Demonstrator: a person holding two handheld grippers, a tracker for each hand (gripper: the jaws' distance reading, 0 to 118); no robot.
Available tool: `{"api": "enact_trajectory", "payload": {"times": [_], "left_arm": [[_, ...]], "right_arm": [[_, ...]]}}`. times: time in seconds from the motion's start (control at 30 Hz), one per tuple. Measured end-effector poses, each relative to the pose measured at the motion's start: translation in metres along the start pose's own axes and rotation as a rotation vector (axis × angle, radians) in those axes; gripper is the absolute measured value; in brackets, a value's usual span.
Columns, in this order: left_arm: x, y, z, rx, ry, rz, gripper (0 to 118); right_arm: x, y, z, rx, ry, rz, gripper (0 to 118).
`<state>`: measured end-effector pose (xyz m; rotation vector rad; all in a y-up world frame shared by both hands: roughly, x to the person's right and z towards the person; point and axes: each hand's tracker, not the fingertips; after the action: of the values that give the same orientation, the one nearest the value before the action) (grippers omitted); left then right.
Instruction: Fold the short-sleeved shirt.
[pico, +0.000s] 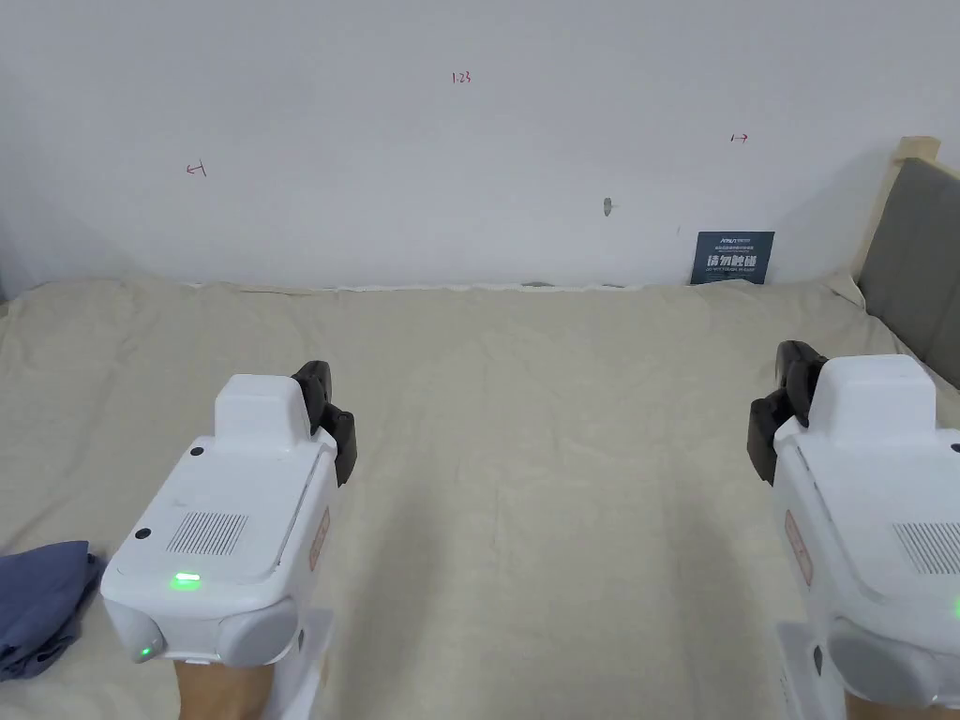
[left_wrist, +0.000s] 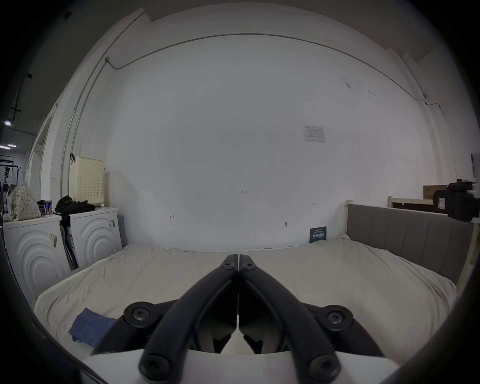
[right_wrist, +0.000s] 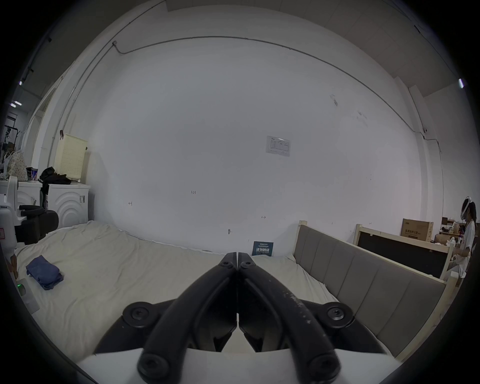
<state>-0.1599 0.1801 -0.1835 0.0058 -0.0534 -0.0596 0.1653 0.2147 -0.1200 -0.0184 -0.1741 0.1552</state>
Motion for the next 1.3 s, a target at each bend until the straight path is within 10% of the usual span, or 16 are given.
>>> {"api": "enact_trajectory", "payload": {"times": [0.7,0.77,0.87,0.97,1.3], "left_arm": [[-0.005,0.001,0.004,0.005,0.006,0.015,4],[-0.006,0.001,0.006,0.008,0.008,0.035,30],[-0.008,0.003,0.005,0.006,0.002,0.055,113],[-0.006,0.004,0.008,0.034,-0.008,0.033,118],[-0.002,0.007,0.008,0.041,0.022,0.007,118]], "right_arm": [[-0.002,0.000,0.002,-0.004,0.013,-0.003,2],[-0.003,0.000,0.002,-0.007,0.015,-0.003,15],[-0.003,-0.003,0.000,-0.019,0.041,-0.017,62],[-0.005,-0.006,-0.002,-0.027,0.029,-0.038,116],[-0.008,-0.005,0.002,-0.007,0.017,-0.051,118]]}}
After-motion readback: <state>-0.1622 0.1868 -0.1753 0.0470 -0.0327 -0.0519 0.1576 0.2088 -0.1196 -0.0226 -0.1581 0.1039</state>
